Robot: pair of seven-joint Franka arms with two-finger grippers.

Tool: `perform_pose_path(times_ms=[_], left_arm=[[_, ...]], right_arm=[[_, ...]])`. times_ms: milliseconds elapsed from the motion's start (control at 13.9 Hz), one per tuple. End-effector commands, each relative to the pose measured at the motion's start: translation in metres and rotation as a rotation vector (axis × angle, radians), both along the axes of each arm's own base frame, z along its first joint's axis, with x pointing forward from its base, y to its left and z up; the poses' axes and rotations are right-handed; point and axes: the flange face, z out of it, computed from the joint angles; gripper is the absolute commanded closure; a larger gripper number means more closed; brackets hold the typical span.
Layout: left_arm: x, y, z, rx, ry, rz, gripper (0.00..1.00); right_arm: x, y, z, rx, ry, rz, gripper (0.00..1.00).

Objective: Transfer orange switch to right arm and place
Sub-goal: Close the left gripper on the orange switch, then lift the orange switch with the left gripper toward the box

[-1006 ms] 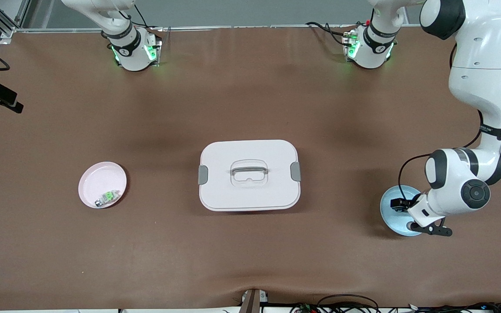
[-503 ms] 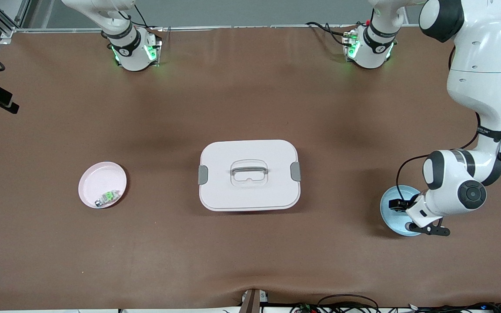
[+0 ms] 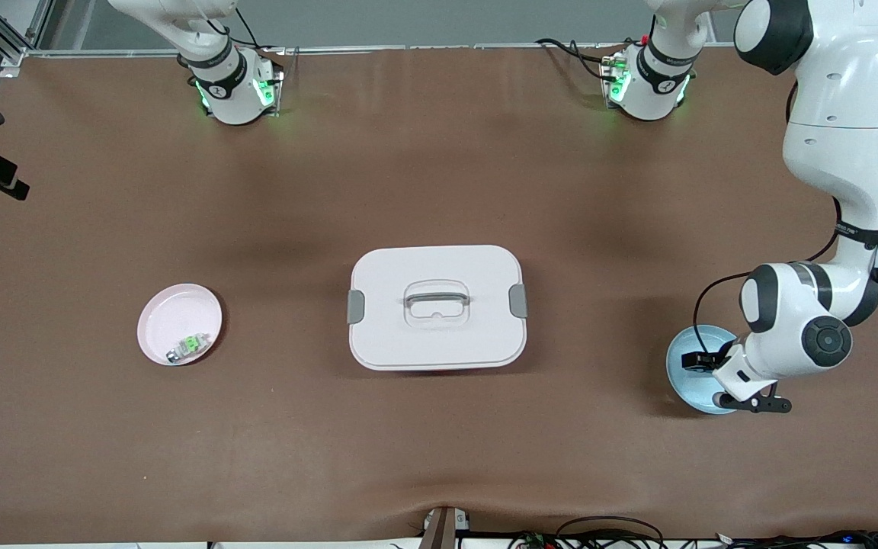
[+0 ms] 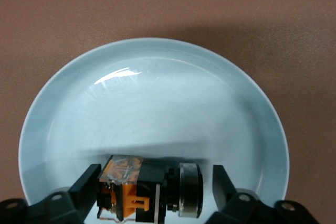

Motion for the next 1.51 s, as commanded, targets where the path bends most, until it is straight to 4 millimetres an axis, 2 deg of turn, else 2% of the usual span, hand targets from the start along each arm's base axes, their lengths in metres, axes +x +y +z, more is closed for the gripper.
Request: perform_pose_path(times_ms=[0, 215, 287, 503, 718, 1077, 1221, 1436], left_arm=[[0.003, 0.000, 0.001, 0.001, -0.009, 0.012, 0.48], [0.003, 0.000, 0.001, 0.001, -0.009, 0.012, 0.74], [0.003, 0.000, 0.002, 0.002, -0.011, 0.012, 0.78], [0.000, 0.002, 0.002, -0.002, -0.003, 0.016, 0.80], [-0.004, -0.001, 0.023, 0.004, -0.005, 0.053, 0.80], [-0.025, 0.004, 0.123, 0.039, 0.098, 0.129, 0.80], [-0.032, 0.000, 0.157, 0.027, 0.114, 0.241, 0.79], [-0.046, -0.006, 0.206, 0.016, 0.136, 0.308, 0.79]], right_arm=[[-0.003, 0.001, 0.005, 0.002, -0.013, 0.004, 0.00], [-0.003, -0.001, 0.004, 0.003, -0.009, 0.003, 0.00], [-0.003, -0.002, 0.004, 0.001, -0.009, 0.000, 0.00], [-0.003, -0.004, 0.004, 0.001, -0.009, -0.003, 0.00], [-0.003, -0.003, 0.004, 0.001, -0.010, -0.002, 0.00], [-0.003, -0.003, 0.004, 0.001, -0.010, -0.002, 0.00], [-0.003, -0.003, 0.003, 0.003, -0.010, -0.003, 0.00], [-0.001, -0.001, 0.004, 0.011, -0.020, 0.001, 0.00]])
